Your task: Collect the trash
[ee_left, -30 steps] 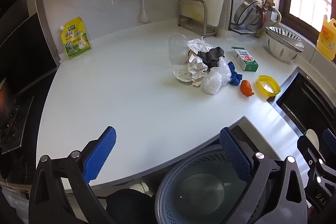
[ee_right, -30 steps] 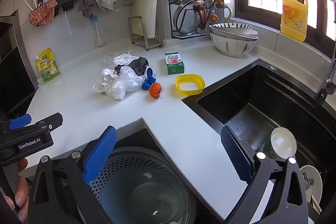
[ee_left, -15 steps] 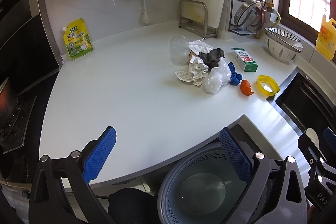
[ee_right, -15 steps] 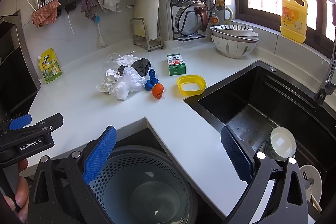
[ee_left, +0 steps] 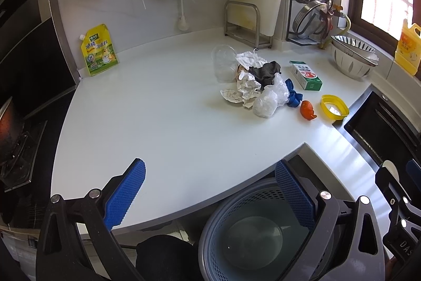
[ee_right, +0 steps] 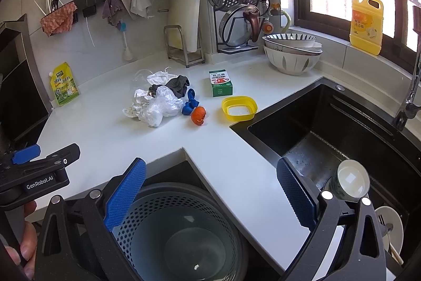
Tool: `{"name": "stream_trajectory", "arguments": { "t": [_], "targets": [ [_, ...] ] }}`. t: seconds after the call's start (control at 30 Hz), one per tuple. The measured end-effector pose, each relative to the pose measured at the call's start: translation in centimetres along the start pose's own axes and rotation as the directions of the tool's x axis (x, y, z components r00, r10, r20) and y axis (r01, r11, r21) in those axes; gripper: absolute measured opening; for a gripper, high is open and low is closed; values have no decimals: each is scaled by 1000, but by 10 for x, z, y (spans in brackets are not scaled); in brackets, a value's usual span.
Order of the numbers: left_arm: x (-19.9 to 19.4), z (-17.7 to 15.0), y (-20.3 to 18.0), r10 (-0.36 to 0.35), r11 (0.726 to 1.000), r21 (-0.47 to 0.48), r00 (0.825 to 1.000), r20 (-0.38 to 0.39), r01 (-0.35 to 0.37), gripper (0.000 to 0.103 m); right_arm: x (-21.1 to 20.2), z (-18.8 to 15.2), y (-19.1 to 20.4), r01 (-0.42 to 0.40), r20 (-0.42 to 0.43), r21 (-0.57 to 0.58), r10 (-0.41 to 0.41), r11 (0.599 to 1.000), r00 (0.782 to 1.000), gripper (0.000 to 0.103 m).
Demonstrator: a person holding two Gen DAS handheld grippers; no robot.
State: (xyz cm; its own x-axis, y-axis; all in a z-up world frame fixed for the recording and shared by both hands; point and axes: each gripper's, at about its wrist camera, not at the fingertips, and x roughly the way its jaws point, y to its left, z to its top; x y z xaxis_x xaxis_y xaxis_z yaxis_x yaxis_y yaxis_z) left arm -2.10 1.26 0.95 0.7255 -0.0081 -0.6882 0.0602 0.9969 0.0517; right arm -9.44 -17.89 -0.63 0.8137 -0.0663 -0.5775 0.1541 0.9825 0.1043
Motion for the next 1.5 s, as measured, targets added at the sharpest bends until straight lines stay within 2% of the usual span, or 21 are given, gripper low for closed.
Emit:
{"name": "stream_trajectory", "arguments": {
  "t": [1.5],
  "targets": [
    [4,-1,1,2,1000,-1,1000,-6,-2,97,7,0,-1,-11,-14,1,11,1000,1000,95]
  ]
}}
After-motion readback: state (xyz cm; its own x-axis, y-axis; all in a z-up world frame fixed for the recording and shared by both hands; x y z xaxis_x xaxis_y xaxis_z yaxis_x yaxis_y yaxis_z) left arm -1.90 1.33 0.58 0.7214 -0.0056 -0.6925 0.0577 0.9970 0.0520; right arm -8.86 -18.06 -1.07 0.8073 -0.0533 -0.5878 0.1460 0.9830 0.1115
